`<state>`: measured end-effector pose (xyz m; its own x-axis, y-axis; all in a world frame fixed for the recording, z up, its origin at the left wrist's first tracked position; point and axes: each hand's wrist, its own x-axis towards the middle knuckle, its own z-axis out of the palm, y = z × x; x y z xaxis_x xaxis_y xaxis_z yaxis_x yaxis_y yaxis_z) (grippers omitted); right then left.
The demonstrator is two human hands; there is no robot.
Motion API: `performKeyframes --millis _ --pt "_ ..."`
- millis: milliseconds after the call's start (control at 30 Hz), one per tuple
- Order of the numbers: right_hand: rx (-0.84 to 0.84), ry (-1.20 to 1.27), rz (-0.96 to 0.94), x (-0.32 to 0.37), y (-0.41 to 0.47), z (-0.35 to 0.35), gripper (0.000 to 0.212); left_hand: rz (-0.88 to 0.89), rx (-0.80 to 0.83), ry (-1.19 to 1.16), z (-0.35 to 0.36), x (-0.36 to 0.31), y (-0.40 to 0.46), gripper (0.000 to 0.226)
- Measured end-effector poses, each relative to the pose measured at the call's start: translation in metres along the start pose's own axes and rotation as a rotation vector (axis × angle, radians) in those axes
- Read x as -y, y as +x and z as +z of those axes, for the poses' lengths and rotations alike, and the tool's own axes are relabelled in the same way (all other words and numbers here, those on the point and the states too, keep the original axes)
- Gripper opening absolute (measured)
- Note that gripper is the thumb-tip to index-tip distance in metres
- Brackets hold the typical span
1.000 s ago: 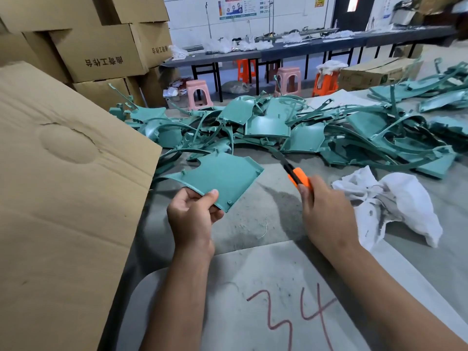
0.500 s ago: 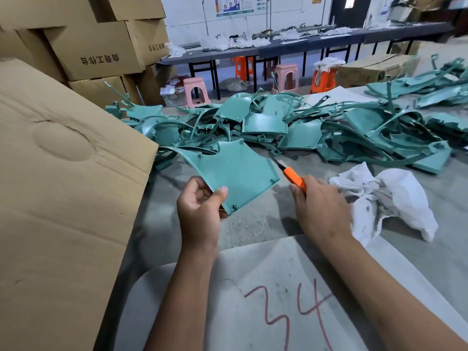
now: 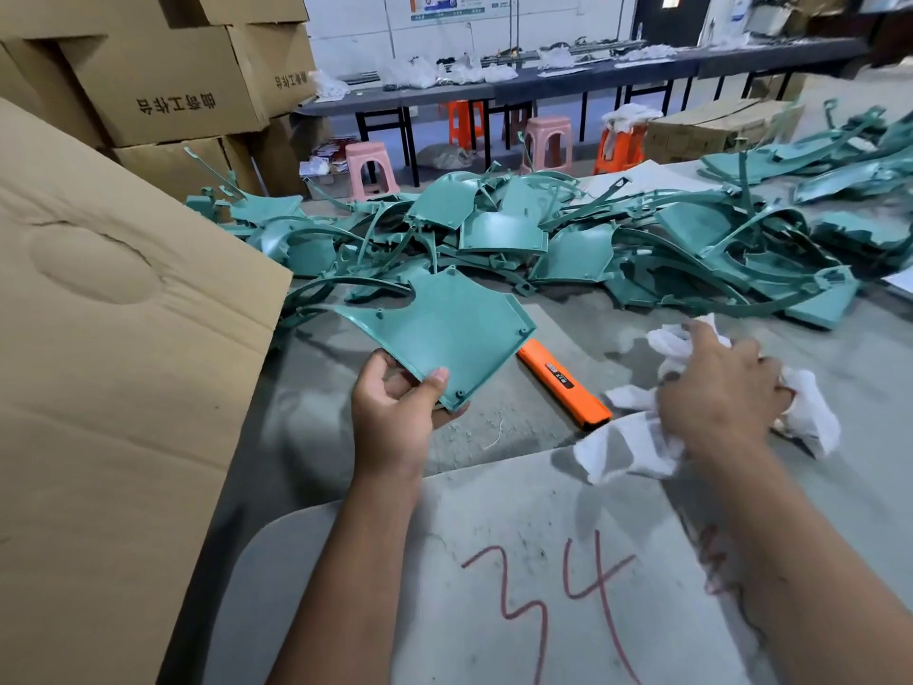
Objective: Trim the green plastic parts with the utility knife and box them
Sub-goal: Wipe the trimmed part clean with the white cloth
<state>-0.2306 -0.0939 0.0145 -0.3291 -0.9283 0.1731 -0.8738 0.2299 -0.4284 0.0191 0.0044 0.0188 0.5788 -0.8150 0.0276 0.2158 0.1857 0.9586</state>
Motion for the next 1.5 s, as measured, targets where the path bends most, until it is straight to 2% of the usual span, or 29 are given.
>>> performKeyframes --millis 133,200,233,267,333,400,433,500,567,600,633,667,700,767,867,900,1000,1067,1167,1233,1300,1367,1433,1500 --pt "-0.484 0.543 -0.316 0.008 -0.009 -0.007 0.053 -0.056 -0.021 -0.044 0.003 0.003 -0.002 0.037" --pt "-0.552 0.882 -0.374 0.028 -0.025 -0.006 0.042 -0.059 -0.006 -0.087 0.010 0.003 -0.005 0.037" --pt "-0.473 1.091 -0.346 0.040 -0.037 -0.005 0.034 -0.059 0.003 -0.115 0.015 0.004 -0.007 0.037" --pt "-0.307 1.287 -0.280 0.052 -0.053 -0.002 0.029 -0.052 0.017 -0.144 0.021 0.007 -0.009 0.036" --pt "0.162 1.493 -0.179 0.067 -0.083 0.004 0.028 -0.013 0.055 -0.217 0.034 0.009 -0.018 0.035" --pt "0.456 1.480 -0.213 0.072 -0.104 0.009 0.034 0.082 0.055 -0.256 0.045 0.010 -0.026 0.038" --pt "0.514 1.436 -0.271 0.074 -0.110 0.010 0.037 0.134 0.044 -0.280 0.048 0.010 -0.028 0.041" --pt "0.504 1.299 -0.419 0.075 -0.114 0.011 0.037 0.172 0.035 -0.348 0.048 0.010 -0.027 0.046" --pt "0.530 1.318 -0.398 0.077 -0.113 0.014 0.031 0.169 0.053 -0.421 0.044 0.007 -0.025 0.050" --pt "0.544 1.362 -0.357 0.077 -0.111 0.016 0.024 0.174 0.057 -0.438 0.042 0.005 -0.025 0.060" --pt "0.508 1.372 -0.334 0.077 -0.109 0.016 0.018 0.178 0.077 -0.440 0.041 0.004 -0.027 0.065" --pt "0.432 1.340 -0.347 0.074 -0.107 0.015 0.015 0.196 0.112 -0.425 0.041 0.005 -0.028 0.059" --pt "0.346 1.268 -0.385 0.072 -0.102 0.015 0.016 0.205 0.140 -0.412 0.041 0.004 -0.029 0.048" --pt "0.214 1.123 -0.438 0.066 -0.094 0.014 0.027 0.206 0.175 -0.372 0.043 0.002 -0.027 0.043" --pt "0.171 1.127 -0.476 0.059 -0.085 0.016 0.032 0.165 0.244 -0.331 0.041 -0.002 -0.021 0.046" --pt "0.191 1.183 -0.440 0.060 -0.084 0.016 0.030 0.184 0.281 -0.290 0.036 -0.002 -0.018 0.042" --pt "0.260 1.504 -0.131 0.056 -0.069 0.010 0.017 0.175 0.412 -0.053 0.025 0.005 -0.021 0.041" --pt "0.213 1.556 -0.048 0.047 -0.054 0.009 0.014 0.130 0.463 0.047 0.026 0.009 -0.023 0.039" --pt "0.093 1.486 -0.040 0.046 -0.044 0.015 0.039 0.114 0.478 0.113 0.024 0.007 -0.021 0.033" --pt "0.070 1.525 -0.037 0.047 -0.047 0.016 0.039 0.105 0.464 0.098 0.023 0.005 -0.021 0.032" --pt "0.155 1.541 -0.083 0.052 -0.057 0.019 0.022 0.141 0.404 0.029 0.027 0.006 -0.022 0.035" --pt "0.258 1.417 -0.187 0.061 -0.073 0.023 0.013 0.188 0.299 -0.077 0.033 0.007 -0.024 0.038" --pt "0.336 1.377 -0.267 0.067 -0.082 0.031 0.014 0.233 0.204 -0.135 0.035 0.008 -0.022 0.040" --pt "0.346 1.310 -0.304 0.069 -0.086 0.037 0.018 0.295 0.126 -0.096 0.035 0.010 -0.018 0.037"
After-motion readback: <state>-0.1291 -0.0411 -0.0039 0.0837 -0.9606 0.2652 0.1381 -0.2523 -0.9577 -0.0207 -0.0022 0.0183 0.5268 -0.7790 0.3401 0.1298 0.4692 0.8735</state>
